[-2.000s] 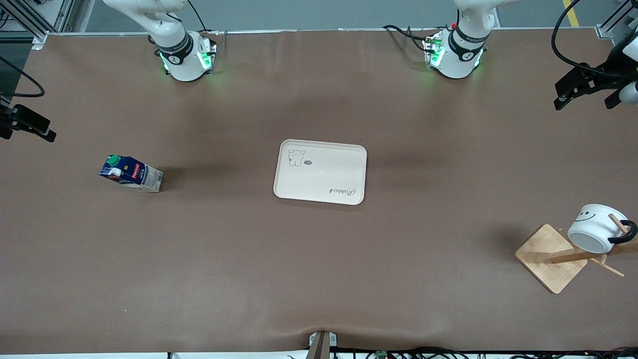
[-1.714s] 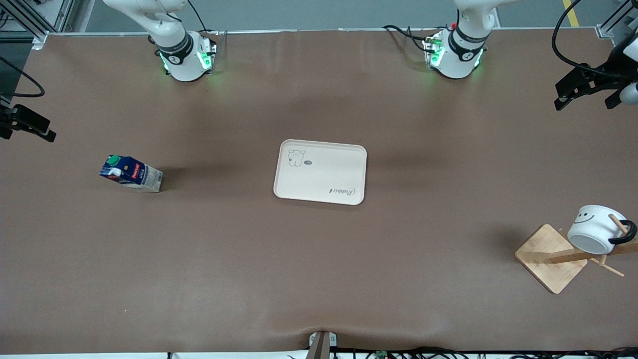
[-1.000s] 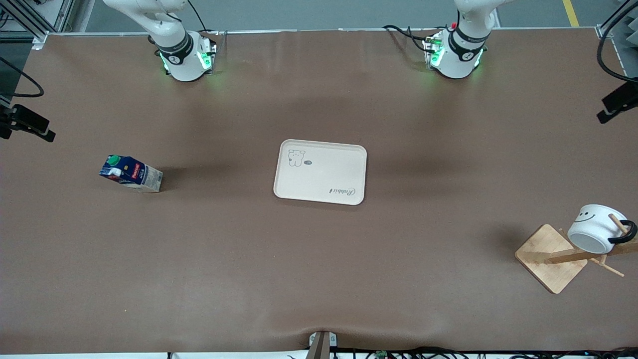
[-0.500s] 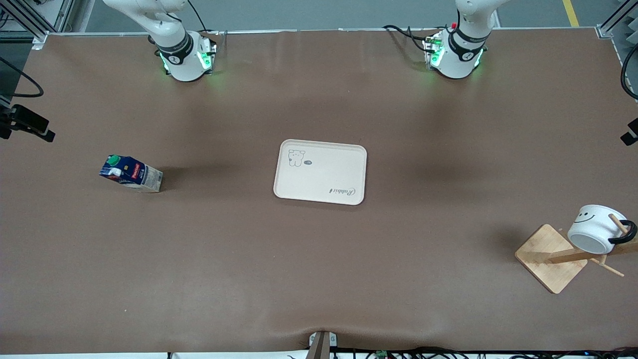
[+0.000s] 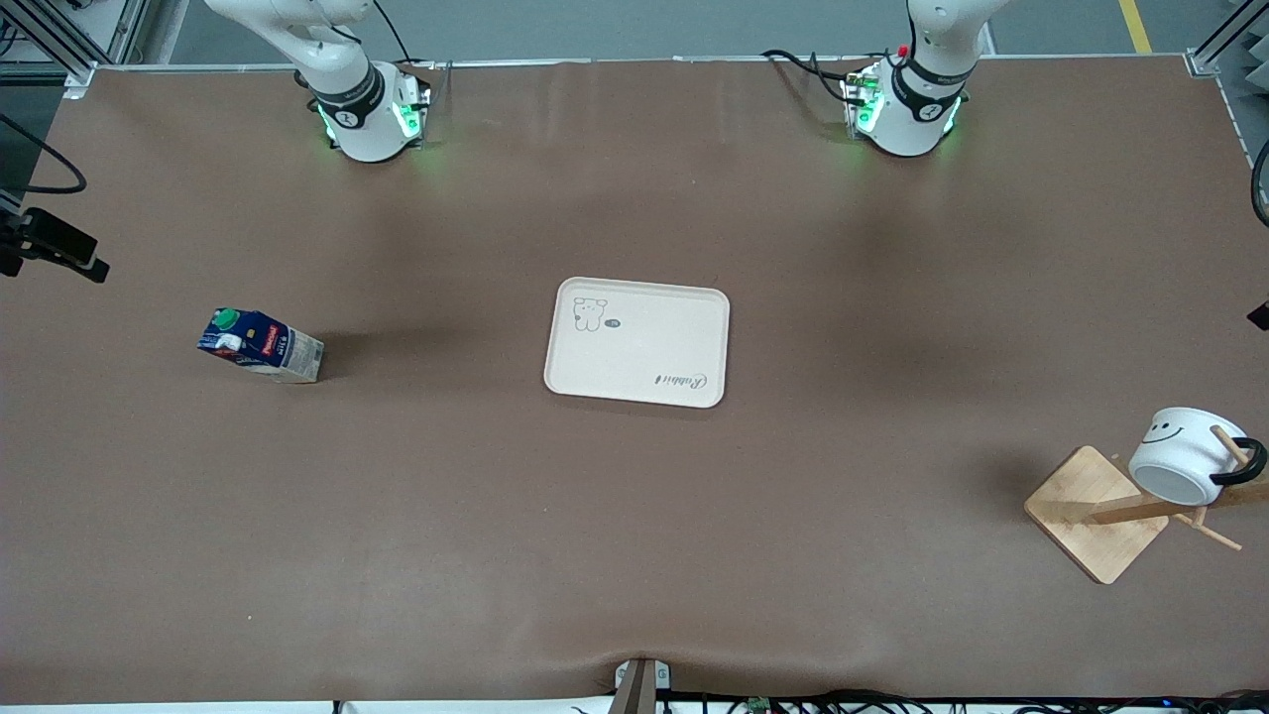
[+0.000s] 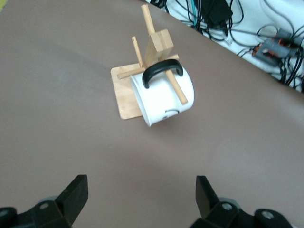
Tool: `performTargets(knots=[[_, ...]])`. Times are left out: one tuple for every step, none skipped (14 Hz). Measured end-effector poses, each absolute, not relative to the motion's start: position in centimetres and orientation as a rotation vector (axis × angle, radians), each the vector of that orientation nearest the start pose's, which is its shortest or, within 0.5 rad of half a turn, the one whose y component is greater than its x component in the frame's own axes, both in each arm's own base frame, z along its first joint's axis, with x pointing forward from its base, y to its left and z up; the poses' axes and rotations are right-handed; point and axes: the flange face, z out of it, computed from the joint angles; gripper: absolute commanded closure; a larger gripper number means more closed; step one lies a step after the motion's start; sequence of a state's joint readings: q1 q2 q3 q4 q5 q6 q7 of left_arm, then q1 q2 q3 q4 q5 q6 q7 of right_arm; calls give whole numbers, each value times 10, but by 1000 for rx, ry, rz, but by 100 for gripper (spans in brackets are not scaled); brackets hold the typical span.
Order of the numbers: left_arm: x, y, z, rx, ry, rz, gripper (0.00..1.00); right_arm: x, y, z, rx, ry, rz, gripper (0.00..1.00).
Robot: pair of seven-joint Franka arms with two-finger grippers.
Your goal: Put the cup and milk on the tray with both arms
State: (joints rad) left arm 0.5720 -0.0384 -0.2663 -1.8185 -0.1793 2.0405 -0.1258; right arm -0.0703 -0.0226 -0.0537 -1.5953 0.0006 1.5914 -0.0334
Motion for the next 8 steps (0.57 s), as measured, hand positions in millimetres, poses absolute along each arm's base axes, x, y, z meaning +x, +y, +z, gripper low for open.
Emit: performTargets(knots=[[557, 164, 562, -3170, -839, -488, 0, 545, -68, 627, -3138, 142, -29, 0], [560, 164, 553, -3197, -891, -517, 0, 545, -68, 627, -3138, 142, -29, 0], [564, 166, 546, -3216, -932, -540, 0, 545, -68, 627, -3138, 142, -29, 0], [567, 168, 539, -3222, -949, -558, 0, 545, -68, 627, -3138, 142, -29, 0], [571, 171, 532, -3226, -940, -575, 0, 545, -68, 627, -3138, 142, -29, 0], [575, 175, 523, -3230, -896, -601, 0, 545, -68, 627, -3138, 142, -29, 0], [578, 179, 512, -3230, -843, -628, 0, 545, -68, 627, -3138, 142, -29, 0], [581, 183, 499, -3229, -789, -648, 0, 545, -68, 627, -3138, 142, -29, 0]])
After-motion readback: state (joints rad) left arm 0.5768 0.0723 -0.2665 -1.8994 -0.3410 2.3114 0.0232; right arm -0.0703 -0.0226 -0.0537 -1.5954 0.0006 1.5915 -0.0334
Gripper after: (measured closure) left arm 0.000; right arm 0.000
